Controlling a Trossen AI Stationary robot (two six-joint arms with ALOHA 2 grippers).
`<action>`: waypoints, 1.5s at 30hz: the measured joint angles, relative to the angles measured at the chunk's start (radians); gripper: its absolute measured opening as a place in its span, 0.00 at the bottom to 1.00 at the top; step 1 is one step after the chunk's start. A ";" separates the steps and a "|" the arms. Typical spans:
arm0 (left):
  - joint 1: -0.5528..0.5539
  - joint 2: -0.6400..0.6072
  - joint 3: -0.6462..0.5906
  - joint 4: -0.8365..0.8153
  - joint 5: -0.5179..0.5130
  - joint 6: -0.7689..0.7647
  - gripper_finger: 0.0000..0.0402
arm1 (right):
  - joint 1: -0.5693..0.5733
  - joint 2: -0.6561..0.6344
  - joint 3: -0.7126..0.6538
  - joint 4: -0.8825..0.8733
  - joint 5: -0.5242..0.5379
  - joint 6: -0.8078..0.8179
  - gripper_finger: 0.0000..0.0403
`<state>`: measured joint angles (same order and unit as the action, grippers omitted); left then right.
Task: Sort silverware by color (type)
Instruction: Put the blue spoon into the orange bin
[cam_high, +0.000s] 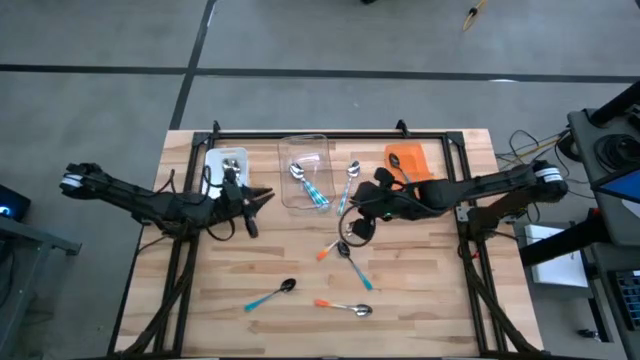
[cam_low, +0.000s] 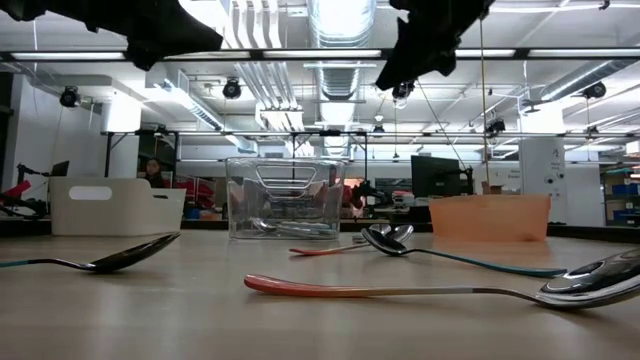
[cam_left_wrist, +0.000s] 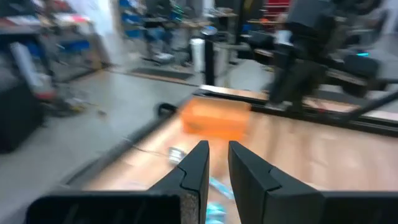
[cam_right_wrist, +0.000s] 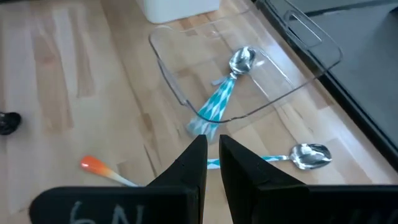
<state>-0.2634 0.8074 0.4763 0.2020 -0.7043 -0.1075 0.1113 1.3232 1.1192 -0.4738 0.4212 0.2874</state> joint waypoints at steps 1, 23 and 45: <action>-0.004 0.010 0.000 0.000 0.029 -0.024 0.11 | 0.004 -0.015 -0.025 0.025 -0.001 0.000 0.08; -0.147 0.381 0.191 -0.442 0.356 -0.525 0.10 | 0.058 -0.058 -0.224 0.204 -0.001 0.061 0.08; -0.460 0.844 0.491 -0.750 0.321 -0.833 0.10 | 0.205 -0.058 -0.224 0.294 -0.002 0.108 0.08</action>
<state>-0.7232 1.6513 0.9668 -0.5477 -0.3833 -0.9401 0.3168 1.2652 0.8948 -0.1802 0.4194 0.3950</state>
